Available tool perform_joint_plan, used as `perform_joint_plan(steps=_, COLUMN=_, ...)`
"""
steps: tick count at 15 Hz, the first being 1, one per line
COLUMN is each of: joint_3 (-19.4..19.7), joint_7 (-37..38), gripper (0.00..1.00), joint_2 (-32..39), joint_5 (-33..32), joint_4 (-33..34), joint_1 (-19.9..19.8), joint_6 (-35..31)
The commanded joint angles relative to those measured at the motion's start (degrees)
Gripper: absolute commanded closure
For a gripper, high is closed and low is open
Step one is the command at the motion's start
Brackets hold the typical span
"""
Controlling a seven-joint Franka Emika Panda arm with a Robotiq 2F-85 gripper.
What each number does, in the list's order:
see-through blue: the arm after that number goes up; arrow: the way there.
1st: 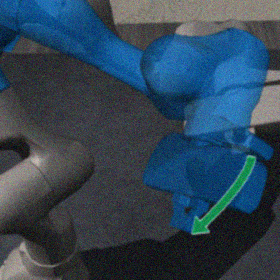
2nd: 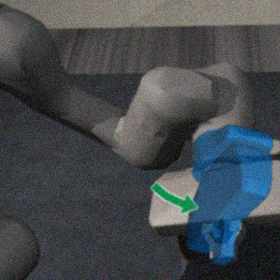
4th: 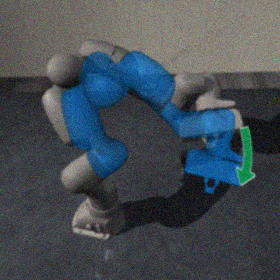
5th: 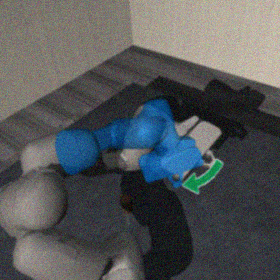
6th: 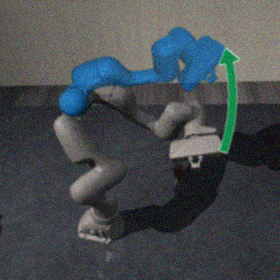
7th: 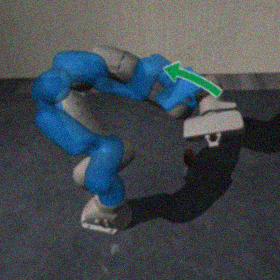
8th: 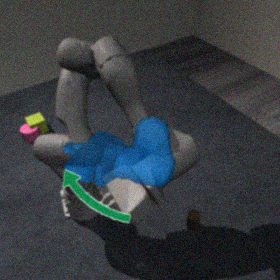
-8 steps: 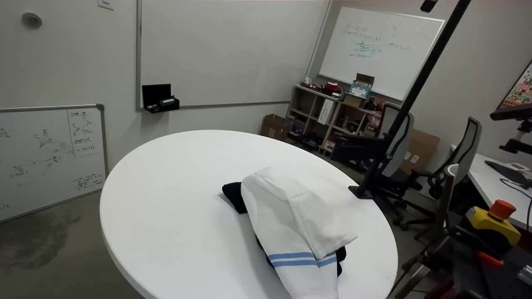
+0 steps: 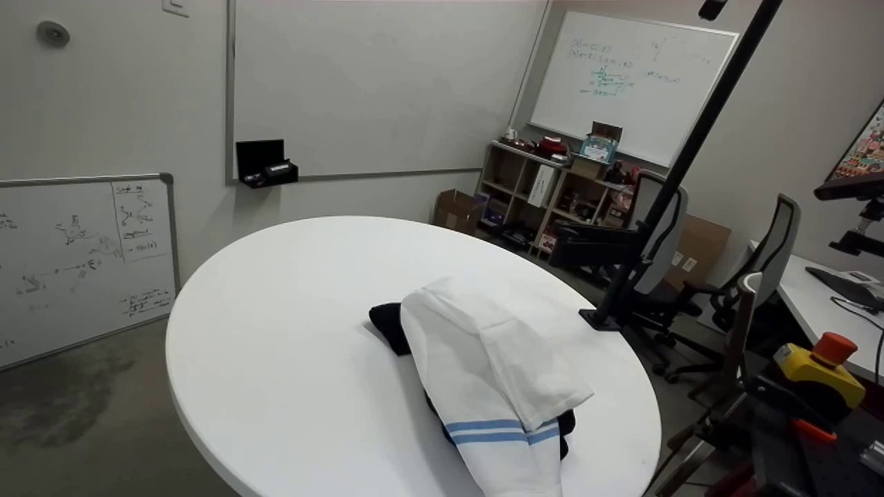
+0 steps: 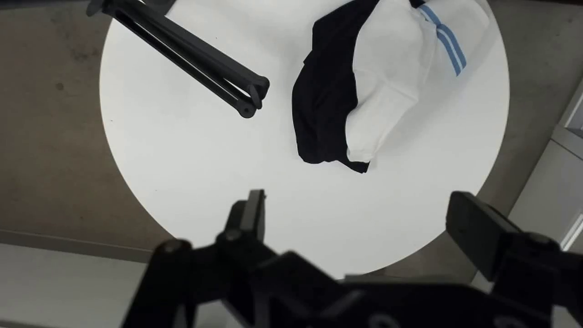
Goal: Hang and unhang the white cloth from the stand then hang up the black cloth
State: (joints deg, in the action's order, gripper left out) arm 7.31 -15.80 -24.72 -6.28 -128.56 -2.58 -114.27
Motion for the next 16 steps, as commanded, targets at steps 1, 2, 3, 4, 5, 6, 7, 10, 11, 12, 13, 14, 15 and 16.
perform_joint_plan(steps=1, joint_3=-0.09, joint_7=-0.03, gripper=0.00, joint_2=0.03, joint_5=0.06, joint_4=0.10, joint_1=-0.09, joint_6=0.11)
perform_joint_plan(steps=2, joint_3=-0.14, joint_7=0.02, gripper=0.00, joint_2=0.53, joint_5=-0.12, joint_4=0.12, joint_1=-0.13, joint_6=0.46)
perform_joint_plan(steps=3, joint_3=-0.23, joint_7=0.19, gripper=0.00, joint_2=0.91, joint_5=-0.39, joint_4=0.09, joint_1=-0.21, joint_6=0.70)
perform_joint_plan(steps=4, joint_3=-0.22, joint_7=0.01, gripper=0.00, joint_2=1.25, joint_5=-0.42, joint_4=-0.27, joint_1=-0.16, joint_6=0.64)
perform_joint_plan(steps=5, joint_3=-0.22, joint_7=-0.25, gripper=0.00, joint_2=1.52, joint_5=-0.44, joint_4=-0.66, joint_1=-0.08, joint_6=0.52)
perform_joint_plan(steps=6, joint_3=-0.36, joint_7=-0.22, gripper=0.00, joint_2=1.96, joint_5=-0.62, joint_4=-1.37, joint_1=-0.03, joint_6=0.01)
perform_joint_plan(steps=7, joint_3=-0.53, joint_7=-0.10, gripper=0.00, joint_2=2.46, joint_5=-0.84, joint_4=-1.76, joint_1=-0.04, joint_6=-0.08)
perform_joint_plan(steps=10, joint_3=-1.29, joint_7=0.42, gripper=0.00, joint_2=5.24, joint_5=-1.09, joint_4=-3.41, joint_1=0.18, joint_6=-0.44)
perform_joint_plan(steps=11, joint_3=-1.68, joint_7=0.98, gripper=0.00, joint_2=5.88, joint_5=-1.13, joint_4=-4.27, joint_1=0.25, joint_6=-0.97)
perform_joint_plan(steps=12, joint_3=-2.13, joint_7=1.47, gripper=0.00, joint_2=7.10, joint_5=-1.24, joint_4=-4.85, joint_1=0.38, joint_6=-1.72)
perform_joint_plan(steps=13, joint_3=-2.54, joint_7=1.75, gripper=0.00, joint_2=8.05, joint_5=-1.34, joint_4=-5.30, joint_1=0.48, joint_6=-2.21)
perform_joint_plan(steps=14, joint_3=-3.27, joint_7=2.54, gripper=0.00, joint_2=9.17, joint_5=-1.70, joint_4=-6.33, joint_1=0.69, joint_6=-3.57)
perform_joint_plan(steps=15, joint_3=-3.68, joint_7=2.72, gripper=0.00, joint_2=10.18, joint_5=-1.81, joint_4=-6.59, joint_1=0.80, joint_6=-4.33)
perform_joint_plan(steps=16, joint_3=-4.63, joint_7=3.75, gripper=0.00, joint_2=11.49, joint_5=-2.48, joint_4=-7.18, joint_1=1.05, joint_6=-5.17)
